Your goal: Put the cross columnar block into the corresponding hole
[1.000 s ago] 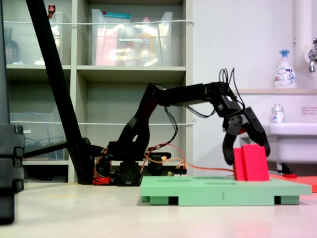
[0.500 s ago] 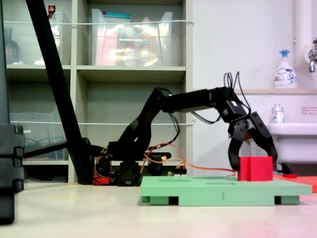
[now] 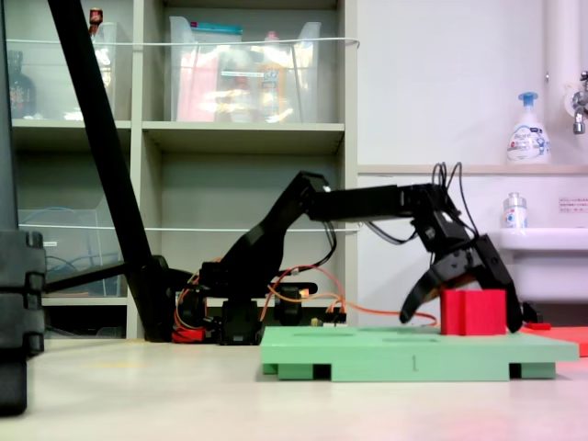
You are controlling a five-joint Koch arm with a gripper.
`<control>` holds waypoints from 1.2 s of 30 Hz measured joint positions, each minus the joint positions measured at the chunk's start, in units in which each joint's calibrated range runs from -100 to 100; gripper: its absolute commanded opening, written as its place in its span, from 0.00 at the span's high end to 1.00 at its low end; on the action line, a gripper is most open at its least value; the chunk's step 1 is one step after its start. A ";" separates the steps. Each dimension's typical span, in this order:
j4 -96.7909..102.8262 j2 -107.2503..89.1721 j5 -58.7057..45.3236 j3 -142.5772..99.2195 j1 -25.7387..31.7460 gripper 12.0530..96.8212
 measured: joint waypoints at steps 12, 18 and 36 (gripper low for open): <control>-14.49 -27.22 -1.37 -0.10 0.73 0.01; -25.94 -52.80 -6.50 -0.10 0.24 0.12; -27.61 -101.64 -48.40 -12.15 -22.32 0.50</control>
